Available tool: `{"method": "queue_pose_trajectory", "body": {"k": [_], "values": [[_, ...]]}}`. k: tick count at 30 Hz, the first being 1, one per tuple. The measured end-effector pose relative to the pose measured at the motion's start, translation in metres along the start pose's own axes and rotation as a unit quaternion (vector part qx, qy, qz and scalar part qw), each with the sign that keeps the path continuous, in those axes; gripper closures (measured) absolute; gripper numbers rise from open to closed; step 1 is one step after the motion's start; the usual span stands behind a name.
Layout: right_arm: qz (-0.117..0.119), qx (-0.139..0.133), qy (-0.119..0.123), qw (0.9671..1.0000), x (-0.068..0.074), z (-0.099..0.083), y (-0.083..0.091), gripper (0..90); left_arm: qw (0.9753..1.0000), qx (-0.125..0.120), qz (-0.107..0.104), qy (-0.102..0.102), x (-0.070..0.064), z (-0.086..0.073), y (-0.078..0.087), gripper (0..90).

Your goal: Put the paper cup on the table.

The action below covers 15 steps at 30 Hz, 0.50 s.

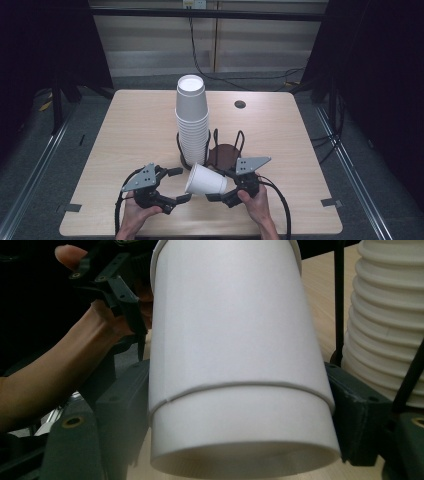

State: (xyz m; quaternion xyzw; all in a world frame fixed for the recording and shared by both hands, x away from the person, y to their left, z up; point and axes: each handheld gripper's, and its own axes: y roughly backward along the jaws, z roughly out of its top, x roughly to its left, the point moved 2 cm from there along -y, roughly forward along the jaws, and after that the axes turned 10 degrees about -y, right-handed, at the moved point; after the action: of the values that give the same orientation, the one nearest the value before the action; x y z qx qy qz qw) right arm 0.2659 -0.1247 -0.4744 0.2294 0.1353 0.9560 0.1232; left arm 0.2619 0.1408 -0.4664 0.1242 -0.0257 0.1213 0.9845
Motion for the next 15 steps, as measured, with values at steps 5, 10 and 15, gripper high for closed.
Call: {"method": "queue_pose_trajectory", "body": {"k": [5,10,15], "values": [[0.005,0.007,0.011,0.9999,0.003,0.002,0.000,22.6,1.0000,0.000,0.002,0.001,0.002,-0.002,-0.005,12.3],[0.008,0.016,0.013,0.9998,0.004,0.003,0.000,22.6,0.9999,-0.009,-0.010,0.009,0.006,0.000,-0.010,3.8],[0.010,0.028,0.025,0.9992,0.007,0.007,-0.005,22.6,0.9997,-0.012,-0.022,0.004,0.007,0.005,-0.015,0.0]]}}
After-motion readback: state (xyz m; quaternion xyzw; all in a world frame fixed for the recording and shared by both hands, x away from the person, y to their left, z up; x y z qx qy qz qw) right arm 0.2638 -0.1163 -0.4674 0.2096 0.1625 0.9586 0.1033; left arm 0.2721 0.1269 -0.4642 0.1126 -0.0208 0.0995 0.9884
